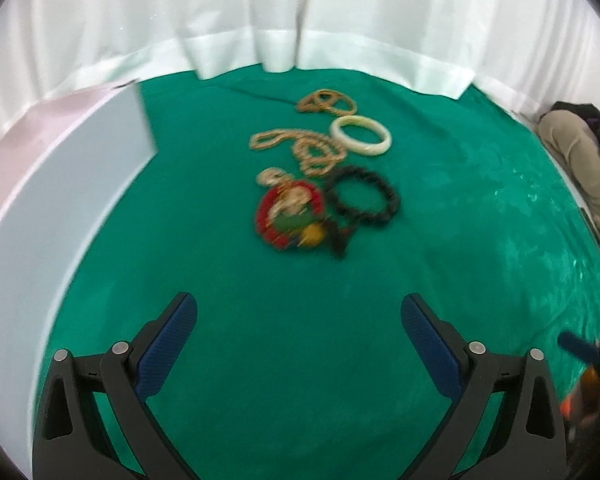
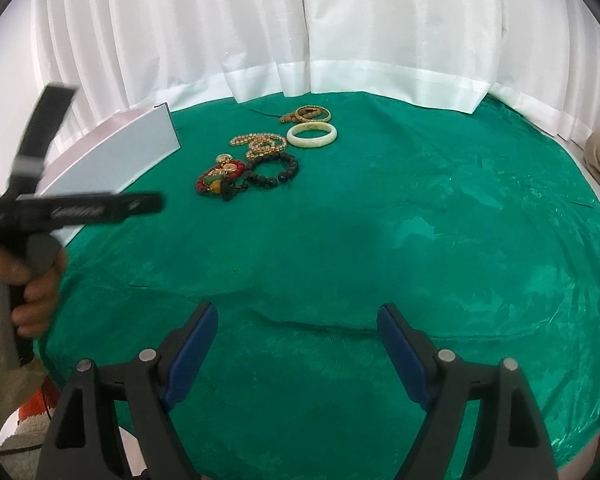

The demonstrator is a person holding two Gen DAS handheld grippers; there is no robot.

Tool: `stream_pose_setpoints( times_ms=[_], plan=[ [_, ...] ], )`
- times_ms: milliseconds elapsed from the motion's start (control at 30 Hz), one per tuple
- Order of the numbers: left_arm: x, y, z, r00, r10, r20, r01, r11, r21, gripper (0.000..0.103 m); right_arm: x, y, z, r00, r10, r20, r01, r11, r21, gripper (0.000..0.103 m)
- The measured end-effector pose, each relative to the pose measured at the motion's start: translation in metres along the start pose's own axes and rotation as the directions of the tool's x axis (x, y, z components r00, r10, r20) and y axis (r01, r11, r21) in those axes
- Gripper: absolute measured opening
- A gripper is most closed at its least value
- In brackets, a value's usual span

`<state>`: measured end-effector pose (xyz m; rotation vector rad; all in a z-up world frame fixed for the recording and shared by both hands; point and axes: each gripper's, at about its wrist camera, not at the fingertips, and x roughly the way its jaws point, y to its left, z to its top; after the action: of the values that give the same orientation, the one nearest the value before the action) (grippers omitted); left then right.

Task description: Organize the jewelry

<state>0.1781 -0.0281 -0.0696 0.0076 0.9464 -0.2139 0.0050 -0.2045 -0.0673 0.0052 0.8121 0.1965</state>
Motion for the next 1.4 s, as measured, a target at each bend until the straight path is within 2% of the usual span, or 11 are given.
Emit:
stream_pose_setpoints(
  times_ms=[67,200,300,367,633,833,1000,1133,1233,1367,1400],
  plan=[
    [0.018,-0.009,0.008,1.0,0.013,-0.004,-0.013,1.0,-0.002,0.082,0.0,-0.001,-0.001,1.0,0.002,-0.004,-0.002,1.0,0.006,0.084],
    [0.051,-0.019,0.021,0.999,0.048,-0.023,-0.049,0.999,-0.015,0.067,0.001,-0.002,-0.003,1.0,0.01,-0.004,-0.01,1.0,0.009,0.084],
    [0.059,-0.024,0.026,0.995,0.096,-0.001,-0.096,0.995,-0.024,0.036,0.002,-0.004,-0.005,1.0,0.015,-0.006,-0.015,1.0,0.01,0.084],
    [0.054,-0.022,0.024,0.998,0.069,0.003,-0.069,0.997,-0.038,0.01,0.003,-0.007,-0.006,1.0,0.016,-0.008,-0.016,1.0,0.016,0.084],
    [-0.008,0.018,-0.013,0.999,-0.053,-0.009,0.052,0.994,-0.101,0.008,0.005,-0.02,-0.006,1.0,0.021,0.001,-0.021,0.998,0.058,0.084],
    [-0.044,0.045,-0.043,0.999,-0.033,0.003,0.033,0.991,-0.128,0.008,0.01,-0.018,0.006,0.999,0.049,-0.003,-0.049,0.997,0.054,0.084],
    [-0.048,0.06,-0.056,1.0,0.003,0.009,-0.002,0.991,-0.132,0.008,0.032,-0.014,0.04,0.994,0.109,-0.015,-0.108,0.993,0.045,0.084],
    [-0.038,0.066,-0.063,1.0,0.009,-0.016,-0.011,0.993,-0.114,0.01,0.066,-0.001,0.083,0.996,0.083,-0.024,-0.084,0.995,-0.056,0.083],
    [-0.03,0.069,-0.068,0.999,0.008,-0.034,-0.012,0.994,-0.112,0.01,0.1,0.022,0.112,0.994,0.092,-0.065,-0.103,0.977,-0.186,0.071],
    [-0.024,0.07,-0.075,0.999,0.0,-0.051,-0.005,0.996,-0.094,0.033,0.145,0.051,0.133,0.98,0.109,-0.168,-0.159,0.935,-0.318,0.059],
    [-0.024,0.07,-0.076,0.999,0.0,-0.05,-0.004,0.996,-0.091,0.033,0.159,0.058,0.136,0.975,0.091,-0.201,-0.159,0.92,-0.358,0.056]
  ],
)
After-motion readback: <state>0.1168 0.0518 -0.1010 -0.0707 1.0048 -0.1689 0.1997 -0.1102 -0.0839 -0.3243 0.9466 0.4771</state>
